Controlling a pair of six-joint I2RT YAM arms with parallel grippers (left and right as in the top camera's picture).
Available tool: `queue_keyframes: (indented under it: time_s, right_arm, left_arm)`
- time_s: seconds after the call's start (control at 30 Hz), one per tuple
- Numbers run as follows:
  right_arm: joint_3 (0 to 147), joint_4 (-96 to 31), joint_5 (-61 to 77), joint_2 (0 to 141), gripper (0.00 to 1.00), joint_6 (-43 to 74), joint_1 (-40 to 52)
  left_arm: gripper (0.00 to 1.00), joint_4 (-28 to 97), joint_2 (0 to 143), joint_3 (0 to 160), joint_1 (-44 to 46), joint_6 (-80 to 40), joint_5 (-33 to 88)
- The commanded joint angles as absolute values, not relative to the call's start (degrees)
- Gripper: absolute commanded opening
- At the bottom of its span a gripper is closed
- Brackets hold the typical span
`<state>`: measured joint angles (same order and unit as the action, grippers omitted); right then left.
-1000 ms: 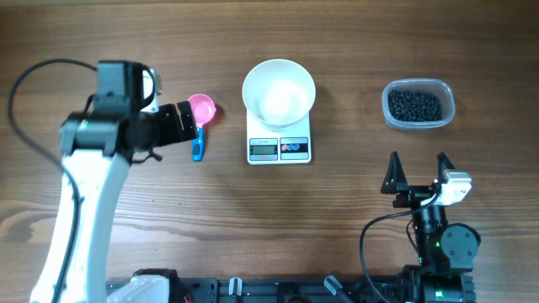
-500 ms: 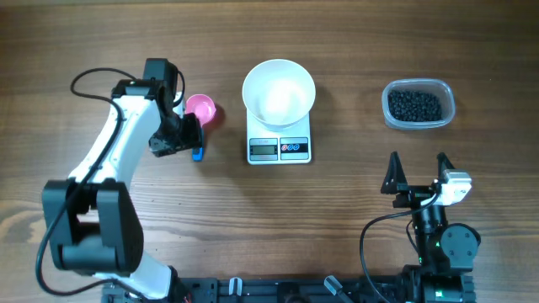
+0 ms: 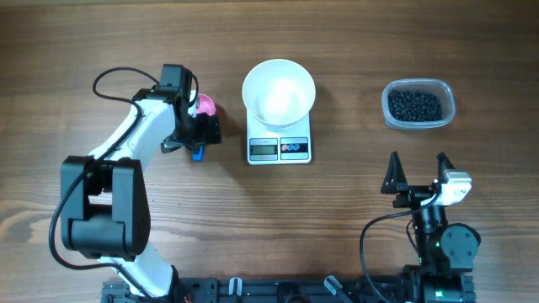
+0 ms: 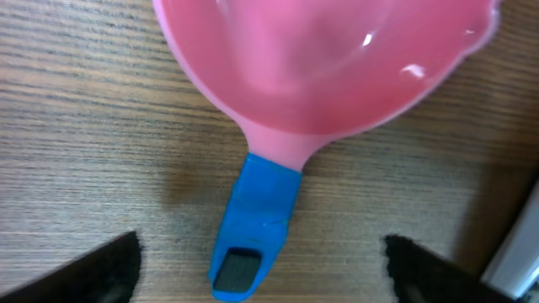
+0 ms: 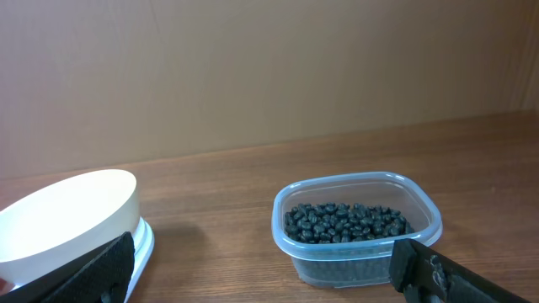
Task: Scoop item into bowl and weigh 150g on scale
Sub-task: 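Reach the left gripper to the pink scoop's blue handle and grasp it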
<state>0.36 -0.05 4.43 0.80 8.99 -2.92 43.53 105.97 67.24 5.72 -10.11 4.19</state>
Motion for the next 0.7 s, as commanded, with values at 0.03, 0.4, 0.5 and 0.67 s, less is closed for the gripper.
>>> queue_keyframes:
  time_s: [0.03, 0.4, 0.5, 0.67]
  right_arm:
    - [0.3, 0.1, 3.9, 0.5, 1.0, 9.1, -2.7]
    - [0.3, 0.1, 3.9, 0.5, 1.0, 9.1, -2.7]
    - [0.3, 0.1, 3.9, 0.5, 1.0, 9.1, -2.7]
    - [0.3, 0.1, 3.9, 0.5, 1.0, 9.1, -2.7]
  left_arm:
    - [1.0, 42.2, 106.7, 66.1, 5.8, -9.4, 4.3]
    - [1.0, 36.6, 106.7, 63.1, 5.8, -9.5, 4.2]
    - [0.93, 33.4, 106.7, 60.6, 5.8, -9.5, 4.2]
    - [0.81, 28.2, 106.7, 58.5, 5.8, -9.5, 4.2]
